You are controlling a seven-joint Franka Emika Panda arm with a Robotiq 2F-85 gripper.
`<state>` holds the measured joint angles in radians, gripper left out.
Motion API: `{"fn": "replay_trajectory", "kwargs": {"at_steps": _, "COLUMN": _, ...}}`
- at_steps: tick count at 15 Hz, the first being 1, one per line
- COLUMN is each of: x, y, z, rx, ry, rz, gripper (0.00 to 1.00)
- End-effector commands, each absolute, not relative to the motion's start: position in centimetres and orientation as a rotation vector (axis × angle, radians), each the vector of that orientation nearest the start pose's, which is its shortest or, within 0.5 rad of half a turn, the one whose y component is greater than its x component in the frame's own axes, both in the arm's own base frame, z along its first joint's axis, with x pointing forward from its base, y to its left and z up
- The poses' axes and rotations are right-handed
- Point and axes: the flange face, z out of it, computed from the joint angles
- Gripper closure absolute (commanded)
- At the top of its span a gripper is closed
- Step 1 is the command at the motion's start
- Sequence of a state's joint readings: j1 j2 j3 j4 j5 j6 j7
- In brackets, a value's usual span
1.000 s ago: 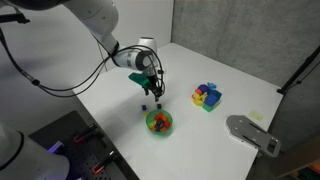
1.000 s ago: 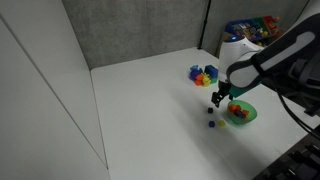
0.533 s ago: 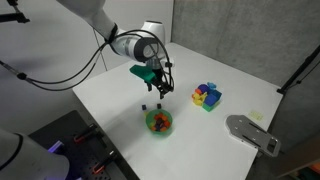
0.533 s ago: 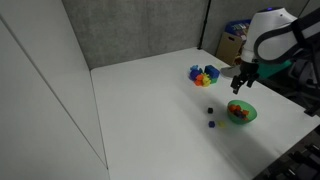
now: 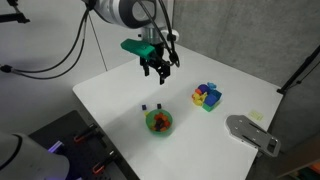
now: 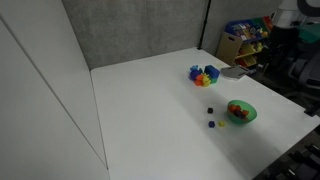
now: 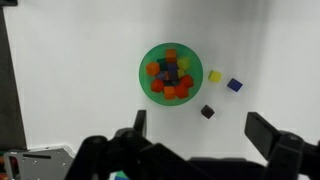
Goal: Remove a yellow block in the green bowl and place it on the worktop
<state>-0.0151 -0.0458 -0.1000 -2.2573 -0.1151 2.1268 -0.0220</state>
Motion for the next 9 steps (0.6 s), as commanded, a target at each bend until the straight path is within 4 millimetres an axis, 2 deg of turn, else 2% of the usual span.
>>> {"fn": "replay_trajectory", "kwargs": {"at_steps": 1, "x": 47.3, "y": -5.6, "z": 42.0, "rx": -3.174, "ry": 0.08, "rz": 0.154, "gripper": 0.0}}
{"fn": "replay_trajectory", "kwargs": {"at_steps": 3, "x": 46.5, "y": -5.3, "z": 43.3, "rx": -3.148, "ry": 0.081, "rz": 0.181, "gripper": 0.0}}
{"fn": "replay_trajectory", "kwargs": {"at_steps": 5, "x": 45.7, "y": -5.2, "z": 43.6, "rx": -3.136, "ry": 0.07, "rz": 0.209, "gripper": 0.0}}
{"fn": "replay_trajectory", "kwargs": {"at_steps": 6, "x": 46.9, "y": -5.3, "z": 43.4, "rx": -3.158, "ry": 0.087, "rz": 0.191, "gripper": 0.0}}
{"fn": "replay_trajectory", "kwargs": {"at_steps": 9, "x": 46.8, "y": -5.2, "z": 43.4, "rx": -3.156, "ry": 0.085, "rz": 0.197, "gripper": 0.0}}
